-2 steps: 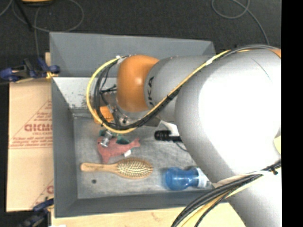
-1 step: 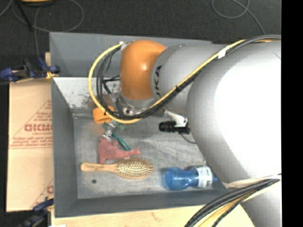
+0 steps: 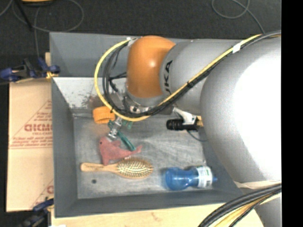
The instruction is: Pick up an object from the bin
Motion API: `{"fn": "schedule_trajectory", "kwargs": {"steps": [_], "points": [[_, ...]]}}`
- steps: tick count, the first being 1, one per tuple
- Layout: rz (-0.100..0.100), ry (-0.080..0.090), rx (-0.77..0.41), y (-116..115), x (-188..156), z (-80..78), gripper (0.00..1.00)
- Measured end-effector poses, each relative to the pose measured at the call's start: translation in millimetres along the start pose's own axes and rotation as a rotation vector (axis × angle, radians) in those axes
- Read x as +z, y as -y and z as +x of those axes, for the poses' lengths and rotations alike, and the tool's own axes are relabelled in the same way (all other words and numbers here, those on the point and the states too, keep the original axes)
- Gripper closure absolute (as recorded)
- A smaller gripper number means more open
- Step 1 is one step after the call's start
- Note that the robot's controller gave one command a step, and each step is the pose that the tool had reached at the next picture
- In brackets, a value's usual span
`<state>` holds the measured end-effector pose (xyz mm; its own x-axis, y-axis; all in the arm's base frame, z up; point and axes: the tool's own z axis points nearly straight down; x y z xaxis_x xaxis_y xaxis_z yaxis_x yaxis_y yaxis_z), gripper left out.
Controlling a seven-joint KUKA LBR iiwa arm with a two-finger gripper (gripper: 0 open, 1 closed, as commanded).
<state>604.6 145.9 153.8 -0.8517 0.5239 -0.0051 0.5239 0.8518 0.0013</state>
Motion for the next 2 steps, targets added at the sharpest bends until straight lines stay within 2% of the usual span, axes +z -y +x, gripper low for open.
{"fn": "schedule_trajectory", "kwargs": {"steps": [1,2], "points": [[0.0,-0.003,0.029,-31.2,3.0,-14.1,0.0],[0.0,-0.002,0.028,-31.0,3.0,-14.3,0.0]]}}
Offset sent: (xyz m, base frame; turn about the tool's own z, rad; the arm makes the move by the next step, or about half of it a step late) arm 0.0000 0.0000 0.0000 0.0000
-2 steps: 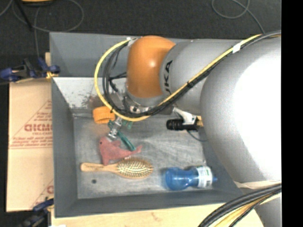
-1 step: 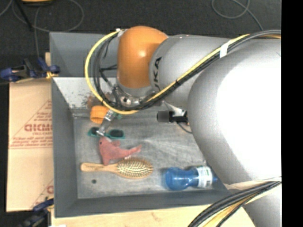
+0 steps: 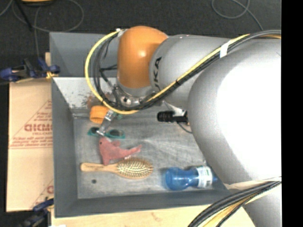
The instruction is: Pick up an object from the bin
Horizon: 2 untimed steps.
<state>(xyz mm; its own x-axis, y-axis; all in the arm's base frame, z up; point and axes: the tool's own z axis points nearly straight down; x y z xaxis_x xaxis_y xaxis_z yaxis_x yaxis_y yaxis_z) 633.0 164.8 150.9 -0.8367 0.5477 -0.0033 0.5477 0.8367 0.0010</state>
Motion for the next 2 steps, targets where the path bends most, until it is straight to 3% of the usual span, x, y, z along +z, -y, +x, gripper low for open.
{"fn": "schedule_trajectory", "kwargs": {"steps": [1,2], "points": [[-0.007,0.002,0.059,-6.0,52.2,-17.2,0.0],[-0.001,0.002,0.499,-3.3,78.0,-20.3,1.0]]}}
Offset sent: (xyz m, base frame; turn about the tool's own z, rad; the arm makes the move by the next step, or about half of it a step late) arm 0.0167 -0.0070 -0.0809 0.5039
